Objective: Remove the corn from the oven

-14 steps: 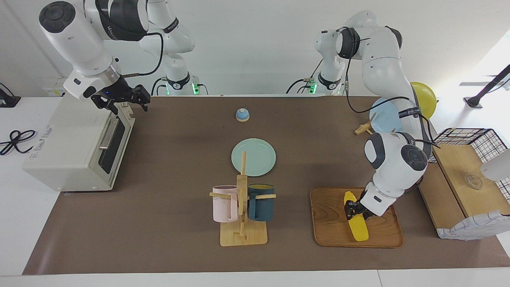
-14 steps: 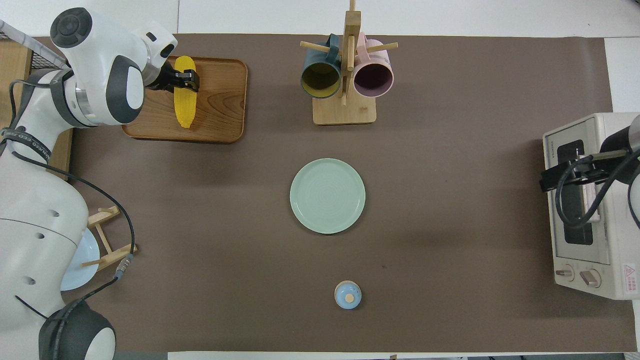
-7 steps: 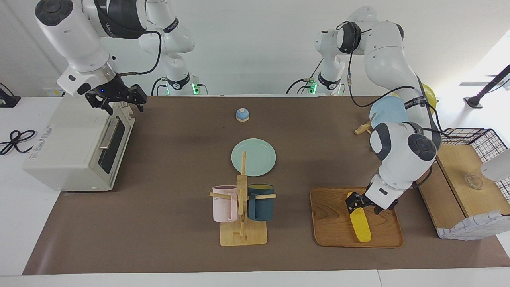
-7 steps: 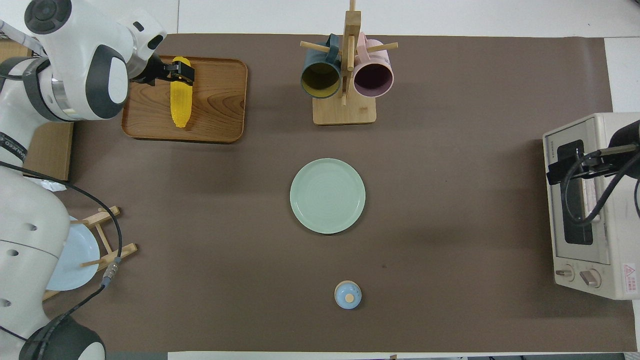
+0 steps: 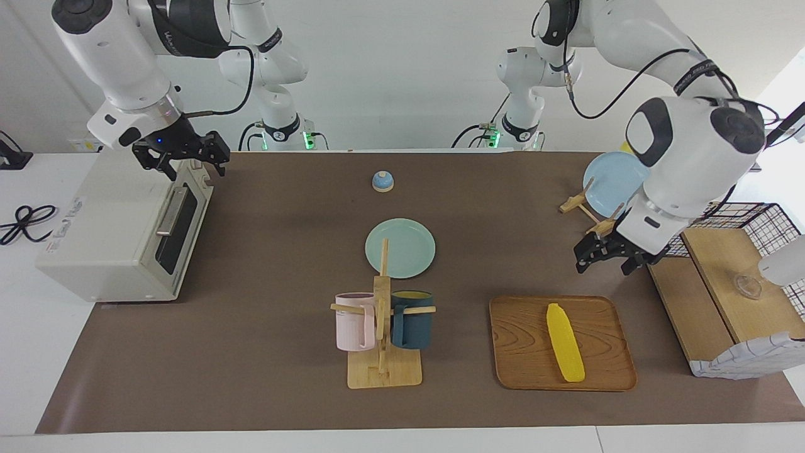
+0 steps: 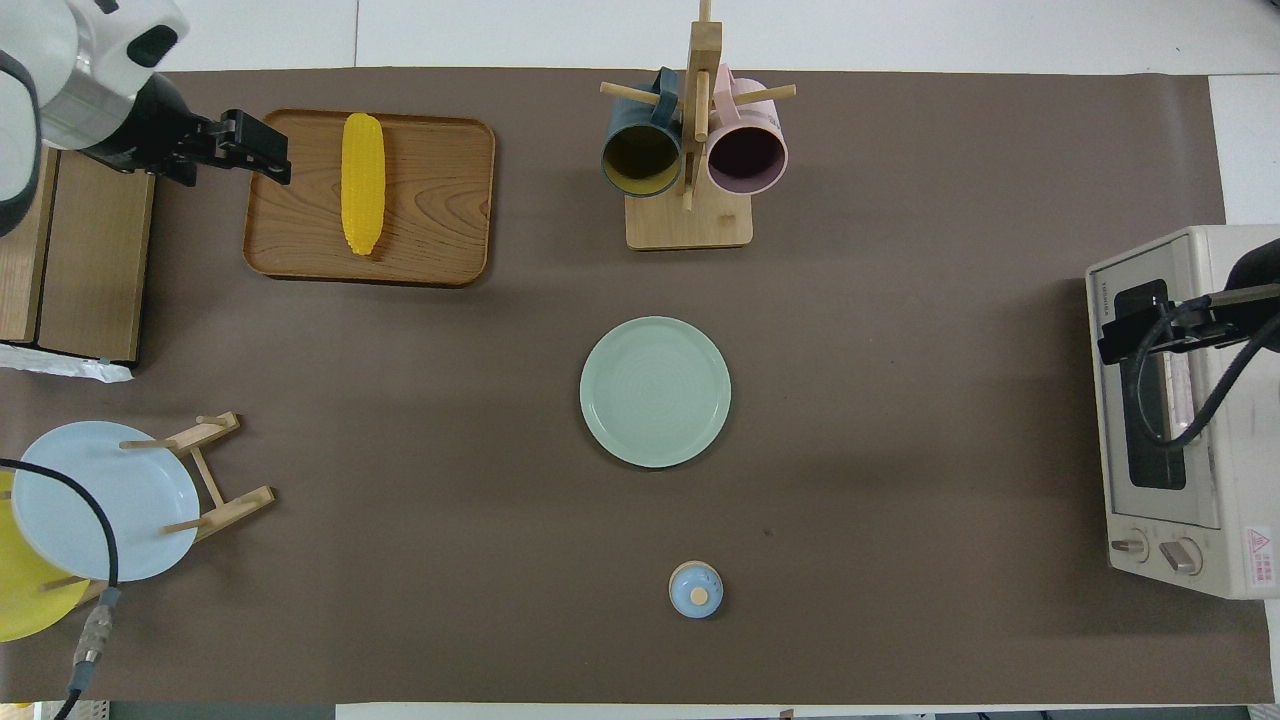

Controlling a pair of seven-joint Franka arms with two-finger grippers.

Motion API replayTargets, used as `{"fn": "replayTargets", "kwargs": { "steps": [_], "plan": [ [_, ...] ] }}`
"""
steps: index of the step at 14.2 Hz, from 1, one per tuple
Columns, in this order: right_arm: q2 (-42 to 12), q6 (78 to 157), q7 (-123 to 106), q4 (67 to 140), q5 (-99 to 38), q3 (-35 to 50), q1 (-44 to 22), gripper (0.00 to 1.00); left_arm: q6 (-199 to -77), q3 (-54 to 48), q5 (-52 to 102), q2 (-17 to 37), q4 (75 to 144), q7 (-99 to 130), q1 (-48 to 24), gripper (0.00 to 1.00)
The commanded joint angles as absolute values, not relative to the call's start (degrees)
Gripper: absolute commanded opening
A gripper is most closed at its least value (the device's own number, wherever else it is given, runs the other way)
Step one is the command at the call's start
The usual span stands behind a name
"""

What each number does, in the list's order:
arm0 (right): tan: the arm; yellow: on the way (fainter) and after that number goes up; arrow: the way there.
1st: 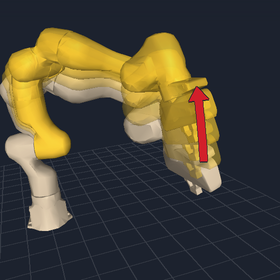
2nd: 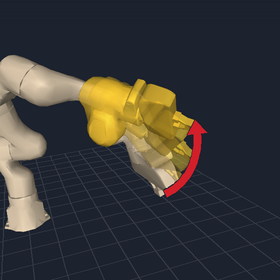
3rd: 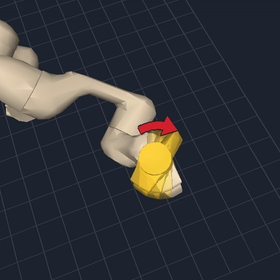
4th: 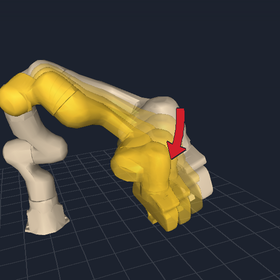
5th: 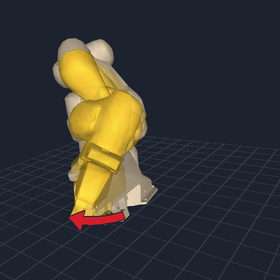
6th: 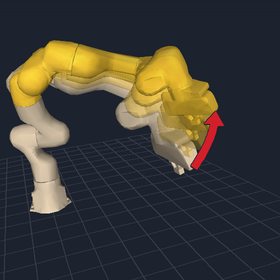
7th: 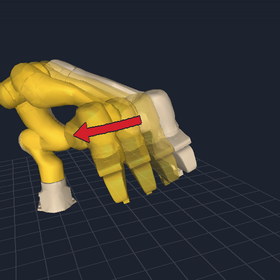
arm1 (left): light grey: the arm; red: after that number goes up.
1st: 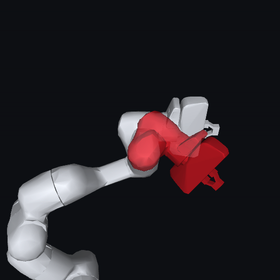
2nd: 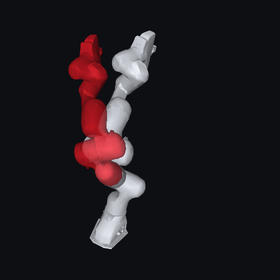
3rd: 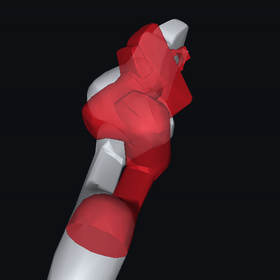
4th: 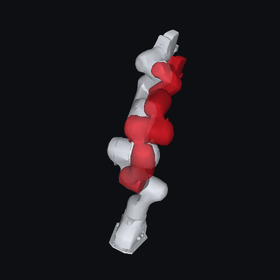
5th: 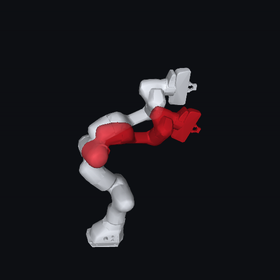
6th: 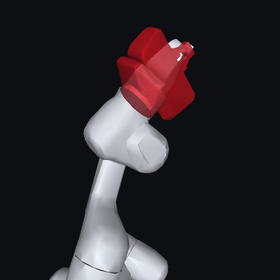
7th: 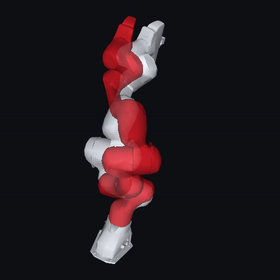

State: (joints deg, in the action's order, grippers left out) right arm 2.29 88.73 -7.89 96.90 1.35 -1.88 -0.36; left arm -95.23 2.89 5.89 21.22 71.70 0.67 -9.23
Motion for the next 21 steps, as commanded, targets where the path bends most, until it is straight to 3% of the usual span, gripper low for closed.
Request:
{"fn": "replayTargets", "kwargs": {
  "steps": [1,5,10,14,21],
  "plan": [
    [1.6,88.9,-7.2,95.9,1.2,-1.6,0.0,1.0,-88.4,3.8,4.8,13.6,74.8,1.6,-9.1,1.0],
    [1.8,88.9,-7.1,95.9,1.2,-1.5,0.0,1.0,-78.8,4.0,-0.2,5.8,76.4,1.8,-9.9,1.0],
    [1.8,88.9,-7.1,95.9,1.2,-1.5,0.0,1.0,-78.5,3.3,-0.2,-3.9,88.9,2.7,-9.1,1.0],
    [1.8,88.9,-7.1,95.9,1.1,-1.5,0.0,1.0,-85.5,2.9,-0.2,-3.9,91.1,2.6,-9.3,1.0],
    [1.8,88.9,-7.1,95.9,1.1,-1.5,0.0,1.0,-87.5,-0.3,0.0,-2.0,90.4,2.5,-7.3,1.0]
  ]
}}
